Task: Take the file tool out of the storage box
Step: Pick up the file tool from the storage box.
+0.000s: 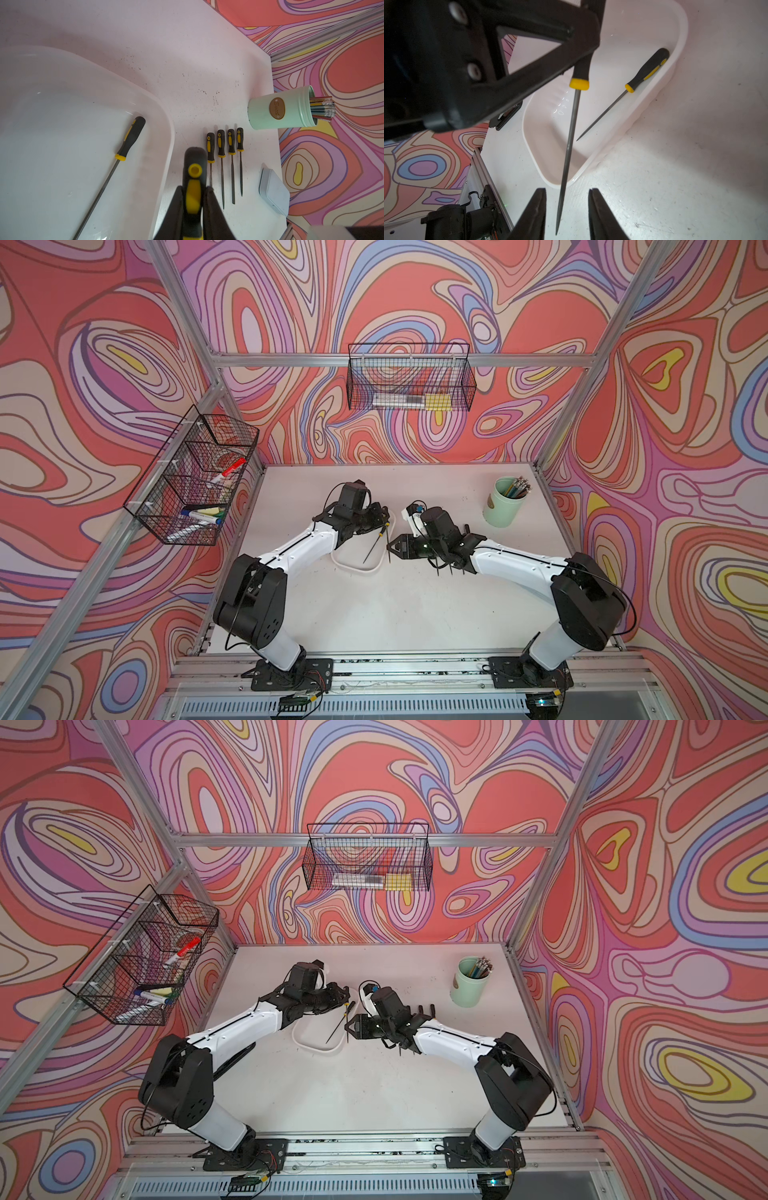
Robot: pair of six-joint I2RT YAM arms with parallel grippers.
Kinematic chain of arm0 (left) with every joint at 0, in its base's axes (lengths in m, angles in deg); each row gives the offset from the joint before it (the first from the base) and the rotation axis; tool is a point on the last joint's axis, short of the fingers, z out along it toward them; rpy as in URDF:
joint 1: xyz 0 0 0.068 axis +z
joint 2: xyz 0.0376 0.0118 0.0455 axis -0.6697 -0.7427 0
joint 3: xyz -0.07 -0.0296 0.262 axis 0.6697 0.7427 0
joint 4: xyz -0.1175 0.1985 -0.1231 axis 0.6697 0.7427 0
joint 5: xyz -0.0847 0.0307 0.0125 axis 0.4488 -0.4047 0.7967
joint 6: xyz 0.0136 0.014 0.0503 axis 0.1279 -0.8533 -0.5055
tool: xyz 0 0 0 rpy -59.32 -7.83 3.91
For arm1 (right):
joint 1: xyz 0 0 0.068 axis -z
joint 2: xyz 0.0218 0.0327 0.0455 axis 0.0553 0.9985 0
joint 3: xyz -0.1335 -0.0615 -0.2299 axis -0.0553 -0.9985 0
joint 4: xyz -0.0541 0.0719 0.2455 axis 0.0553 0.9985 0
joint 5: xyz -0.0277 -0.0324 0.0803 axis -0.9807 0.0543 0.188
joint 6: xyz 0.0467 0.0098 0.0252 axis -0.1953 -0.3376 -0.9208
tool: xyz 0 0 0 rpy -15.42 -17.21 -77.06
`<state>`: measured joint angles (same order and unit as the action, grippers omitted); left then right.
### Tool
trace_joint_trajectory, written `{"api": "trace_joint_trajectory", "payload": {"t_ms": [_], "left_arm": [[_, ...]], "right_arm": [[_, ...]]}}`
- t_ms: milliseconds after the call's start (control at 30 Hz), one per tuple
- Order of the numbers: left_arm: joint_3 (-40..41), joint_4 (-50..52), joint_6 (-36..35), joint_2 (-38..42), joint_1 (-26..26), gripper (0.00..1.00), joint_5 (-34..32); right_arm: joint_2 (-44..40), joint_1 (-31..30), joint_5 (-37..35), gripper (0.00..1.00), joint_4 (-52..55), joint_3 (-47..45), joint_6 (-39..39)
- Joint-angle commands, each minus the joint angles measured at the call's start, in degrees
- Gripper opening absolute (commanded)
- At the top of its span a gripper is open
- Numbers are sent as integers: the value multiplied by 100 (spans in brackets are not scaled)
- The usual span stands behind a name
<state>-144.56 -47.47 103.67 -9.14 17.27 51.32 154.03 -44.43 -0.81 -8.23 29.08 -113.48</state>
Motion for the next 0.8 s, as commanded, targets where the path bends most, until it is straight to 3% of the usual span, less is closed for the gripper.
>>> {"api": "trace_joint_trajectory", "payload": {"t_ms": [0,467,767], "left_arm": [[69,-173,60,143,-33,10,79],[81,-242,106,117,-46,9,161],[60,-259,151,126,-66,9,213]], "right_arm": [[144,-32,44,32,-79,170,26],[341,-27,49,9,-58,301,57],[433,-27,32,0,-7,405,94]]}}
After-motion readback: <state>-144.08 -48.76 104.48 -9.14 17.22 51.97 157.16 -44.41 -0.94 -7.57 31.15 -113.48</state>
